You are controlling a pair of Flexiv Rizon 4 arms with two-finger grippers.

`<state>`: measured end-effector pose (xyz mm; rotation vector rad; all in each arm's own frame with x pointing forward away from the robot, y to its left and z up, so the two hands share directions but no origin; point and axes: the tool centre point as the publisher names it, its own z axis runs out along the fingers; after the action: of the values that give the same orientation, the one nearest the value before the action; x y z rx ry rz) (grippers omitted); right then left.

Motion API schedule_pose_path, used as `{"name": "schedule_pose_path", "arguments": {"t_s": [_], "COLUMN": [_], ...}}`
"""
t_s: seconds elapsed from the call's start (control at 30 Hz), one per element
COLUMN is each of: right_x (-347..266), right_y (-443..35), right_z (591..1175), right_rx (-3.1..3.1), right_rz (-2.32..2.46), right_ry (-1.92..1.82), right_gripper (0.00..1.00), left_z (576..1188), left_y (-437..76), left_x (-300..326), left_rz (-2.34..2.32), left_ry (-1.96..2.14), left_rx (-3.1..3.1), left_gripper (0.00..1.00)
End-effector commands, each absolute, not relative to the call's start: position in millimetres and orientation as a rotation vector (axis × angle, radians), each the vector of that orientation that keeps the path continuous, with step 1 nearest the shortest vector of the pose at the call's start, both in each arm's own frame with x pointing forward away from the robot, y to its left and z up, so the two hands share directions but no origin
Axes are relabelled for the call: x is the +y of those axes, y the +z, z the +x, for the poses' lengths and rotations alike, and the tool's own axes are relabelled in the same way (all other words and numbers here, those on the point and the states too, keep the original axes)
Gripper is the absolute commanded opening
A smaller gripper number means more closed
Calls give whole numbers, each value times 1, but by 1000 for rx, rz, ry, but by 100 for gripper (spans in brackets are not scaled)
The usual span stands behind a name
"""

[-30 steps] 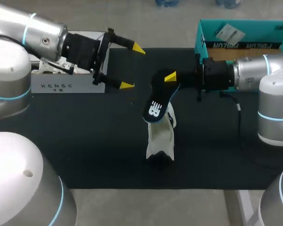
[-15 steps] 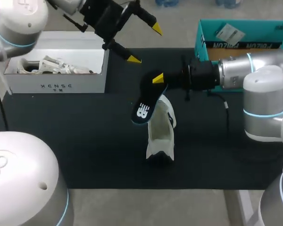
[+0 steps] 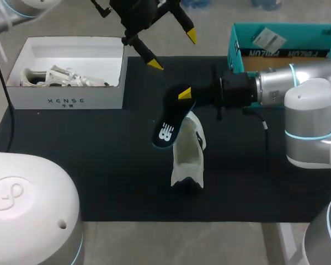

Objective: Take the shoe out of the shoebox, open the shoe tongue, remove and reinsert the insole, then place the shoe into the shoebox

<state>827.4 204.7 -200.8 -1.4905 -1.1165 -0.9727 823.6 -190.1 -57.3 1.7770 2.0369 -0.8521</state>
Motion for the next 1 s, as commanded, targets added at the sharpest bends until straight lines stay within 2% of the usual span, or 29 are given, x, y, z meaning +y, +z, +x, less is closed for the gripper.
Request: {"name": "schedule_pose_path", "arguments": {"t_s": [0.03,0.47,1.0], "right_x": [206,206,206], "right_y": [-201,-201,-201], "right_z": [827,827,827], "right_rx": [-1118,-1118,-1118], "right_rz": [-1493,-1493,-1493], "right_ry": [-972,-972,-972], "right_gripper": [0,0,0], "left_z": [825,867,893], "left_y": [-56,-64,-69], "left_x": [-191,-187,-153], "left_rz": [1795,2269,2268], "left_ry": [-836,-310,-260], "left_rx": [2051,1856,2006], "left_gripper": [100,100,100]}}
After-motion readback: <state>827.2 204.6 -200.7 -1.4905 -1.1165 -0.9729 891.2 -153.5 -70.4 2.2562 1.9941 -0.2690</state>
